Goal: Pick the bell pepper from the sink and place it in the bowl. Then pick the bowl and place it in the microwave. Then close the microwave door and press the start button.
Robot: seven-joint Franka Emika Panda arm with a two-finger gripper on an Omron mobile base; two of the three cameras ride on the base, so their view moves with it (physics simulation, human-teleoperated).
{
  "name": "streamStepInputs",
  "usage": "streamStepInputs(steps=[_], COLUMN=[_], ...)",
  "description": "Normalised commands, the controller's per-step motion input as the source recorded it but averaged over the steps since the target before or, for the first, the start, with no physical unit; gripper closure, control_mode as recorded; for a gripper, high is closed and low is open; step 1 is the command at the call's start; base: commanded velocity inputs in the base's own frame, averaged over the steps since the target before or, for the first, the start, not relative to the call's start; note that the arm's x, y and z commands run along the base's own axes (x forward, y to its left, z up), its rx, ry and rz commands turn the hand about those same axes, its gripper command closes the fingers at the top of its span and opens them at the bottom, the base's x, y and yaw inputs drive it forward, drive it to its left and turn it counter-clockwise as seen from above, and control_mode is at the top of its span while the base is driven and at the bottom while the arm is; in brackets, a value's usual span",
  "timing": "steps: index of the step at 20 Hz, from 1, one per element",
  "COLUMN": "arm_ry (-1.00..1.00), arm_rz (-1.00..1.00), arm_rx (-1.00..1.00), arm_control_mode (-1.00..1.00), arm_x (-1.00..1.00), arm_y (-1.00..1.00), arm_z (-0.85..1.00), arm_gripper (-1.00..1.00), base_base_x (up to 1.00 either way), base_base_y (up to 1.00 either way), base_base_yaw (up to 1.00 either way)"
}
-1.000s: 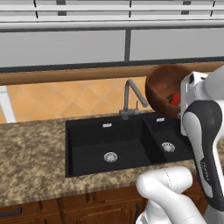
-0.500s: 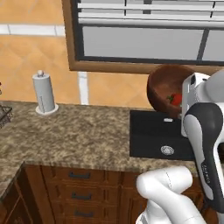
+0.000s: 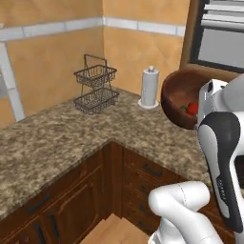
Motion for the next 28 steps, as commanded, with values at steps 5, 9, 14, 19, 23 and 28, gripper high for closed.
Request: streamStepInputs(steps=[5,9,14,19,23,28], arm_ry=[0.0,0.0,0.0,0.0,0.0,0.0], arm_rz=[0.0,0.0,0.0,0.0,0.0,0.0], arm_rx=[0.0,0.0,0.0,0.0,0.0,0.0], arm_control_mode=[1.0,1.0,1.0,1.0,1.0,1.0], arm_x=[0.0,0.0,0.0,0.0,0.0,0.0], arm_y=[0.0,0.0,0.0,0.0,0.0,0.0], arm_z=[0.0,0.0,0.0,0.0,0.0,0.0], arm_gripper=[1.0,1.0,1.0,1.0,1.0,1.0], base_base_x=[0.0,0.0,0.0,0.0,0.0,0.0], base_base_y=[0.0,0.0,0.02,0.22,0.15,0.07], base_base_yaw=[0.99,1.0,1.0,1.0,1.0,1.0])
